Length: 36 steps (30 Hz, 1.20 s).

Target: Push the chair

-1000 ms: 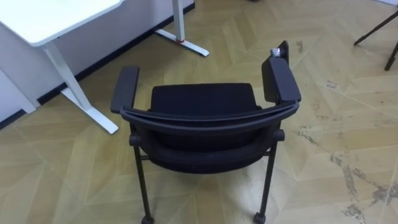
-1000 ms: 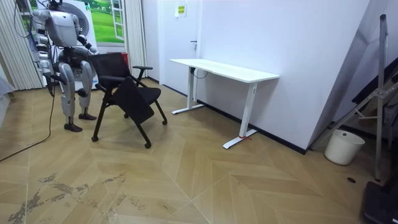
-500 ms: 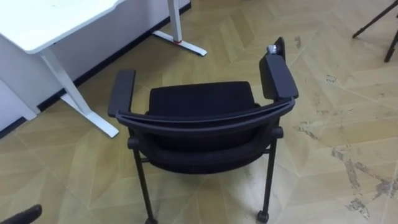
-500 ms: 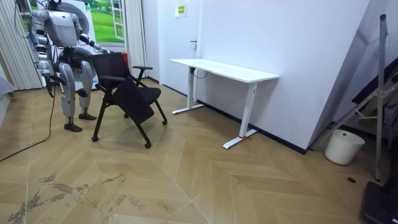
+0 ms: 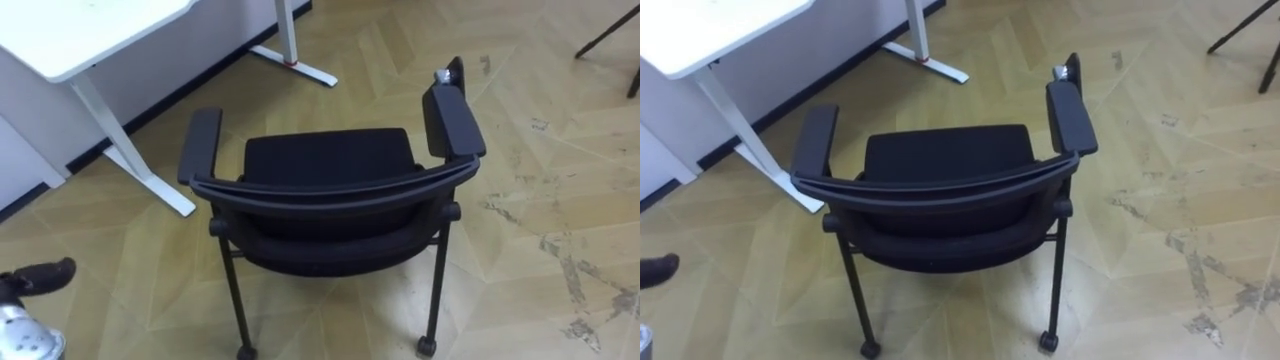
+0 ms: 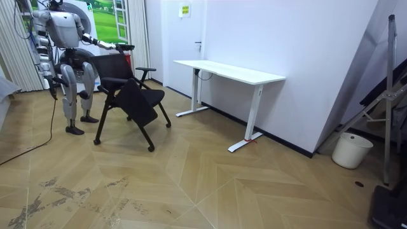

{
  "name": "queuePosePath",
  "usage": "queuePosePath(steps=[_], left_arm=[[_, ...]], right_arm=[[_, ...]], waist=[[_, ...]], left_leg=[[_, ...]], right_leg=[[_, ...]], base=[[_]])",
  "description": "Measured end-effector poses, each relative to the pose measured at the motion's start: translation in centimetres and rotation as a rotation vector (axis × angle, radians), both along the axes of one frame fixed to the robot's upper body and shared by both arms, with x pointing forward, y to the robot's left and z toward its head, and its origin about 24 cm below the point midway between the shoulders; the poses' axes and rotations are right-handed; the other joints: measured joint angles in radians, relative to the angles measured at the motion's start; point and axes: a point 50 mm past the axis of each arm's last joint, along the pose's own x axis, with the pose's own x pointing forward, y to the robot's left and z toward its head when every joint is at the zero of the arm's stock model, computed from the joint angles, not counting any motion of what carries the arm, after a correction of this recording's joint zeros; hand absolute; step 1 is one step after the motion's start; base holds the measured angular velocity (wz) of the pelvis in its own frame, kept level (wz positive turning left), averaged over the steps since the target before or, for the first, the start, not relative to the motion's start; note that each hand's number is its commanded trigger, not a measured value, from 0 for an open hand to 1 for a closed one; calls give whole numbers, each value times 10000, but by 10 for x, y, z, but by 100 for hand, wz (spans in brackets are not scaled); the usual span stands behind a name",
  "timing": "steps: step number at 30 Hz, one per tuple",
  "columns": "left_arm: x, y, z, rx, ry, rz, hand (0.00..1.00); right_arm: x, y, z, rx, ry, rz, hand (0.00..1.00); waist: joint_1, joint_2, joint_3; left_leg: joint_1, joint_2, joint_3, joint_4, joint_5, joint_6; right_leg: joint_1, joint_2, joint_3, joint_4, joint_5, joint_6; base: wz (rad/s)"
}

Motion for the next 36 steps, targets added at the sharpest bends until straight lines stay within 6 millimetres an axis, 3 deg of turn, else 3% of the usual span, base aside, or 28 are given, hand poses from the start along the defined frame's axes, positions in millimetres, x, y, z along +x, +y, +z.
queuePosePath(steps=[3,6,10,14,22,28,36], left_arm=[[5,-2,3,762,582,-774,0],[9,-10,0,1209,1224,-1569,0],[17,-25,-2,1630,2049,-2873,0],[28,-38,10,1954,1946,-3889,0],[35,-41,22,3075,2869,-5211,0],[43,-42,40,4487,4349,-6519,0],[49,-59,58,4717,4651,-7798,0]], right_arm=[[0,-3,1,-32,-21,46,0],[1,-6,2,-9,-51,26,0],[5,-13,5,-146,-252,-7,0],[6,-16,6,-281,-237,255,0],[10,-13,6,-159,-248,851,0],[11,-16,7,-271,-218,1086,0],[18,-24,10,-928,-181,1108,0]], waist=[[-127,173,-52],[-134,208,-69],[-146,193,28],[-141,249,96],[-168,362,64],[-377,315,105],[-678,694,94]], left_leg=[[18,0,21,1,1,0],[76,0,67,2,3,0],[91,-3,114,0,2,0],[31,-2,103,12,2,0],[26,-1,119,40,2,0],[-12,-9,8,39,2,0],[-57,-2,-57,68,3,0]], right_leg=[[12,-8,6,-7,0,0],[41,-13,35,-7,0,0],[36,-4,147,-27,1,1],[-6,11,236,-36,1,1],[-44,20,229,-49,1,1],[29,-9,64,-65,1,2],[18,-6,2,-75,0,1]], base=[[0],[-6],[-4],[0],[-1],[9],[2]])
